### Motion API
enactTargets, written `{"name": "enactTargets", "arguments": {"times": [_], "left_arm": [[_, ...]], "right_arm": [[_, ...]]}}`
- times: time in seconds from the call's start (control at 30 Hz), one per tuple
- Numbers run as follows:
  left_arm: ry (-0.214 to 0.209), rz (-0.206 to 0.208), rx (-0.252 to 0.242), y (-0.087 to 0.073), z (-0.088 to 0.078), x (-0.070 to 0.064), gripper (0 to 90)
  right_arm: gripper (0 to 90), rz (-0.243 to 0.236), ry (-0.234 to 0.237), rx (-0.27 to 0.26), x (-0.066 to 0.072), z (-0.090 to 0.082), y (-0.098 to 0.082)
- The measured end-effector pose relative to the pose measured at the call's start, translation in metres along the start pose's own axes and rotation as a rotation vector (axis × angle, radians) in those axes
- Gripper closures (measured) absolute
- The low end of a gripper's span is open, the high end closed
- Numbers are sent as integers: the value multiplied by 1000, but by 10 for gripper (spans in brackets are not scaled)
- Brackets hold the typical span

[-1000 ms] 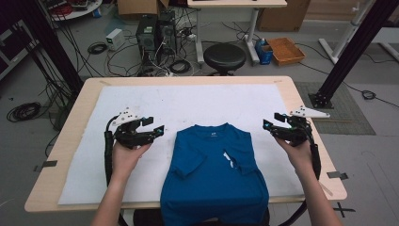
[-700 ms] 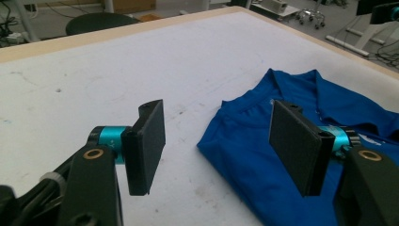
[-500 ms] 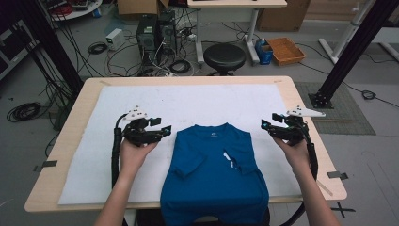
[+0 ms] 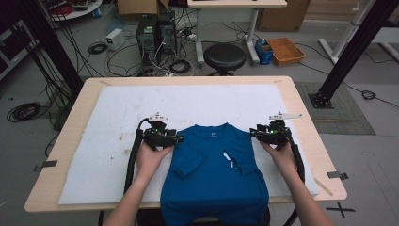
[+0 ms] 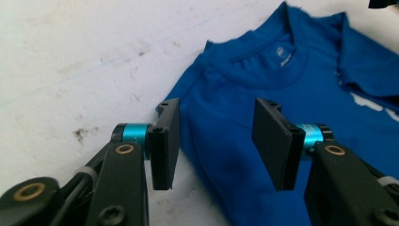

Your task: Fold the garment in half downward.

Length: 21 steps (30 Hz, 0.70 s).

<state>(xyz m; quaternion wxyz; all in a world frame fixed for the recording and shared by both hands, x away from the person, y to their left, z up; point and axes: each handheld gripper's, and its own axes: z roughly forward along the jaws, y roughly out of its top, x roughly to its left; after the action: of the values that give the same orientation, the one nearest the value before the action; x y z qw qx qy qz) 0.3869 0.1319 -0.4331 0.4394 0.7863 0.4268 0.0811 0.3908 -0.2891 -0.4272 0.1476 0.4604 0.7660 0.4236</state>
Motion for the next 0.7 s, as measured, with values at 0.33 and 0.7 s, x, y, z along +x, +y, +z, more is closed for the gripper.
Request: {"name": "enactTargets", "arguments": {"times": [0.33, 0.7], "left_arm": [[9, 1, 28, -6, 7, 2, 730], [54, -26, 10, -7, -1, 6, 604]], "right_arm": [[750, -33, -5, 118, 8, 21, -8], [745, -48, -14, 79, 10, 15, -6]]}}
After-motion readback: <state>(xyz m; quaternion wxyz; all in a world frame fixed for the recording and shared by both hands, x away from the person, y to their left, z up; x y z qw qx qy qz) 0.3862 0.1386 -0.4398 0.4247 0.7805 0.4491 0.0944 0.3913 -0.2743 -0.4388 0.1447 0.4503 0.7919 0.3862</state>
